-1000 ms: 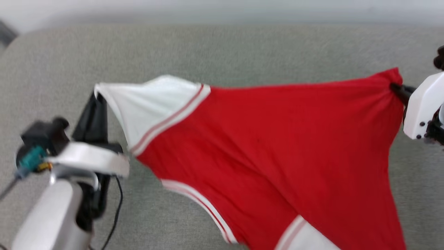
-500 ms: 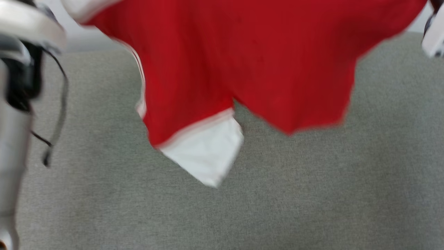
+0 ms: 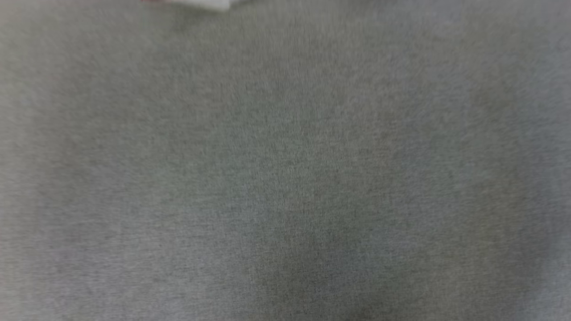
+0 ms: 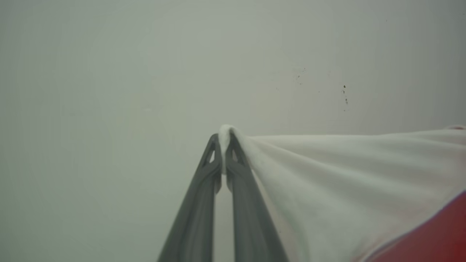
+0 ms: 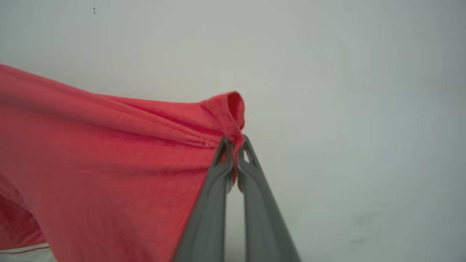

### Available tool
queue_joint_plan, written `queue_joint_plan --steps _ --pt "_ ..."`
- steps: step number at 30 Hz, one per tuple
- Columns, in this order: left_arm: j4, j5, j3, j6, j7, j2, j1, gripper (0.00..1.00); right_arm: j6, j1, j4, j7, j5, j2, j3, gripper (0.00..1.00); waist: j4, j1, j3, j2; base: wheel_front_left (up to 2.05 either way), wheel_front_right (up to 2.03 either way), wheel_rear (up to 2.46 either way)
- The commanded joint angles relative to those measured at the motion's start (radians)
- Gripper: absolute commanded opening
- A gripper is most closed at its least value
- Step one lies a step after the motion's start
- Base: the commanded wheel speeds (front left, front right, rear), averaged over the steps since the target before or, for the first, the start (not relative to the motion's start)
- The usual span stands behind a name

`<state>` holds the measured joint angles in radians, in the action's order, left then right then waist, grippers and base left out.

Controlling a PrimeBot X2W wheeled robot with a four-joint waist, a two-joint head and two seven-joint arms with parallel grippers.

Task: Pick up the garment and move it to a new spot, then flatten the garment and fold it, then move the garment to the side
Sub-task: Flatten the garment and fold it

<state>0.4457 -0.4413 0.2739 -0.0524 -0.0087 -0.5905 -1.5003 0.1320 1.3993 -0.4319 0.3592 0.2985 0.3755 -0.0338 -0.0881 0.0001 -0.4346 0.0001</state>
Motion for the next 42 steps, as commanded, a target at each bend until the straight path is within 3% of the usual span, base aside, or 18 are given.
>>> queue_joint_plan --steps 1,14,24,34,42 --pt "0.000 0.011 -0.004 -0.003 0.001 -0.016 -0.037 0.00 -0.002 0.034 -0.023 -0.023 0.002 0.020 0.007 0.00 -0.006 -0.0001 -0.108 -0.0001 0.00 0.00 0.00" --pt "-0.044 0.046 0.012 -0.019 0.062 -0.042 -0.213 0.00 -0.002 0.321 -0.155 -0.173 0.059 0.049 -0.089 0.00 -0.014 -0.0001 -0.346 -0.0001 0.00 0.00 0.00" --pt "-0.020 0.015 0.008 -0.021 0.042 -0.024 -0.169 0.00 -0.002 0.363 -0.249 -0.233 0.134 0.032 -0.218 0.00 -0.022 -0.0001 -0.412 -0.0001 0.00 0.00 0.00" --pt "0.069 -0.070 -0.007 -0.004 -0.029 0.033 0.006 0.00 -0.002 0.234 -0.353 -0.311 0.231 0.049 -0.361 0.00 0.004 -0.0001 -0.360 -0.0001 0.00 0.00 0.00" --pt "0.110 -0.162 -0.024 0.033 -0.133 0.076 0.344 0.00 -0.002 -0.048 -0.358 -0.383 0.307 0.088 -0.455 0.00 0.042 -0.0001 -0.175 -0.0001 0.00 0.00 0.00"
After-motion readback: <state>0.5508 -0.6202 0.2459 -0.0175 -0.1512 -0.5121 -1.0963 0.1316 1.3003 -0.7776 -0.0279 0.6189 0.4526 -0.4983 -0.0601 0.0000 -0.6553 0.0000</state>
